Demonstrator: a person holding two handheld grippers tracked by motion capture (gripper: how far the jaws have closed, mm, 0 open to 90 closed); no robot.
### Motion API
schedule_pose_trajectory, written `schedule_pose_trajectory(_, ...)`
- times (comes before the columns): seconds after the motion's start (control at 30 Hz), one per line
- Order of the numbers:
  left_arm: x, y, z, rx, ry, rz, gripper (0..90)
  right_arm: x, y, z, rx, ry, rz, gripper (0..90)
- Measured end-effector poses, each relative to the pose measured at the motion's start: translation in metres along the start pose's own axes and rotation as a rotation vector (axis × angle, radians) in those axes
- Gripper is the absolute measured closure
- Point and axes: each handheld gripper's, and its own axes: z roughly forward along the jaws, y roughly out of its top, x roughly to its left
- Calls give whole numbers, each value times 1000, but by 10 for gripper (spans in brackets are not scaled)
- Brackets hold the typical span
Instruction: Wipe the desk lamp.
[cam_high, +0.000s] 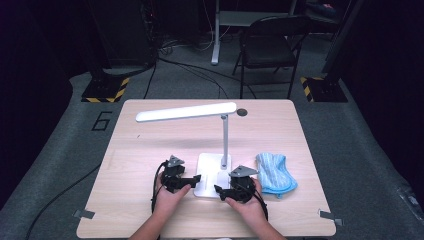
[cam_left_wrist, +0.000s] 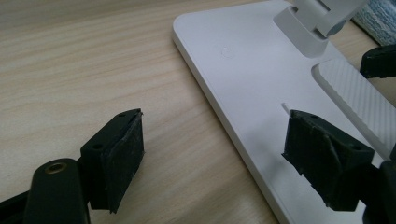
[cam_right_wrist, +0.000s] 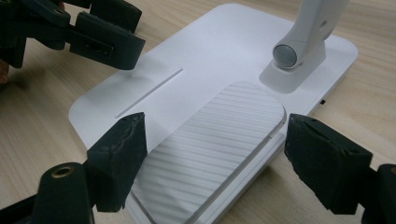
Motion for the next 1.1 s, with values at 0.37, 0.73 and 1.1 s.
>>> schedule_pose_trajectory(0.37,3,0,1,14,1,11,198,-17,-4,-10,0,28,8,326)
schedule_pose_trajectory(0.73,3,3,4,-10,0,-14,198,-21,-7,-14,-17,24,36,396)
schedule_pose_trajectory(1.1,14,6,1,-5,-10,-1,203,-28,2,-2,-18,38,33,431)
